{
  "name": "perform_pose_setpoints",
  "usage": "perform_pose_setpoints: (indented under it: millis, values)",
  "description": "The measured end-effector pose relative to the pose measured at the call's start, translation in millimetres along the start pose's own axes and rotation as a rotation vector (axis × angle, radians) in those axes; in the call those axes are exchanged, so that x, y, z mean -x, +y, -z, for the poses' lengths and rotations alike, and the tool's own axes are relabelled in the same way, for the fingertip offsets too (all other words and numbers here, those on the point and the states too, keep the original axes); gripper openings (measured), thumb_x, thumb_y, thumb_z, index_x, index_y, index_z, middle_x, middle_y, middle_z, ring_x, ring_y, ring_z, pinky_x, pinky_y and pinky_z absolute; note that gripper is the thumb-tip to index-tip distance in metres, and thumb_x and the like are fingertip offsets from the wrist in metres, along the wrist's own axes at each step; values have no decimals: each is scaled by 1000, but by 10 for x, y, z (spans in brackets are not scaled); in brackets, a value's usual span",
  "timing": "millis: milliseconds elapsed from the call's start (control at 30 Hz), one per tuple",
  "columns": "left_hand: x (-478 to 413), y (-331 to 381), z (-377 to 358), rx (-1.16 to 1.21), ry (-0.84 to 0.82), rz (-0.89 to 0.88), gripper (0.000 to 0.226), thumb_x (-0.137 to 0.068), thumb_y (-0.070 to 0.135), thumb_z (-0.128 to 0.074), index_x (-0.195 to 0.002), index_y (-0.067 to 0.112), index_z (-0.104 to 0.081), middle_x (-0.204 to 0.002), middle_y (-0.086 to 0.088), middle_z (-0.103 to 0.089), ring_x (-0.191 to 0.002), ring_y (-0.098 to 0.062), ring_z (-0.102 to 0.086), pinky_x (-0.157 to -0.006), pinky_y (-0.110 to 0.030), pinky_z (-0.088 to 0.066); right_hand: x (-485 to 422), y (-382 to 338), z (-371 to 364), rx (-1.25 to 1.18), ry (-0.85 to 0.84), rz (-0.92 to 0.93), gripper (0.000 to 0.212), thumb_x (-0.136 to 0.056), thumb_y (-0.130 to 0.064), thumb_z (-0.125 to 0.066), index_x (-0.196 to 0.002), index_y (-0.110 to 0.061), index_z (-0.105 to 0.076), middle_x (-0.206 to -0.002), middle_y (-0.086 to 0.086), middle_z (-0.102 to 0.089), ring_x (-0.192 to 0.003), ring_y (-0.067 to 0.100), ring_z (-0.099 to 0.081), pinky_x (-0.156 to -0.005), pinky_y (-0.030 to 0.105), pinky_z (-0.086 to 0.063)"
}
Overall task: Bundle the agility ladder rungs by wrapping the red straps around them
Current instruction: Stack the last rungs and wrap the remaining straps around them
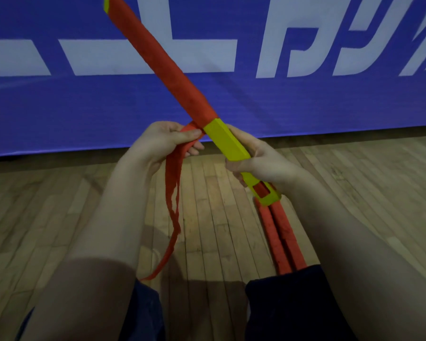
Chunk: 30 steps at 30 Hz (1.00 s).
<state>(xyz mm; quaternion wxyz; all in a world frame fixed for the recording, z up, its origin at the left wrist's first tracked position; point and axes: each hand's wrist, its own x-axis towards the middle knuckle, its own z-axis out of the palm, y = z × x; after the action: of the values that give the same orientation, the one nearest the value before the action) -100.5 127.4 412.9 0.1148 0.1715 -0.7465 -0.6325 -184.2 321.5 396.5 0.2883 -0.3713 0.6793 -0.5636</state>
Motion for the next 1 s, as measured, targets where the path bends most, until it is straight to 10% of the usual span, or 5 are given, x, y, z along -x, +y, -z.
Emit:
perform_pose_setpoints:
  millis: [467, 733, 1000]
  values:
    - [103, 147, -99, -59, -6, -97, 12, -90, 5, -59, -81, 2, -66, -66, -1, -73, -49, -5, -62, -49, -13, -48, -128, 60, -145, 93, 419, -157, 32, -75, -33, -79, -93, -10, -68, -68, -6, -53, -64, 9, -50, -63, 26, -38]
    - [37, 109, -264, 23, 127, 25, 55, -86, 50, -57, -72, -1, -72, -65, -16, -69, -53, -17, -61, -54, -22, -49, -39, 26, -301, 796, 652, 20, 40, -79, -42, -70, -106, -17, -51, -106, 1, -55, -98, 24, -57, -76, 38, -45]
    - [17, 65, -343, 158, 272, 102, 53, -79, 58, -66, -85, 5, -69, -53, -8, -63, -41, -13, -55, -45, -21, -45, -99, 111, -480, 1303, 779, 322, 38, -64, -15, -81, -93, -9, -57, -86, 11, -54, -70, 29, -59, -48, 31, -35]
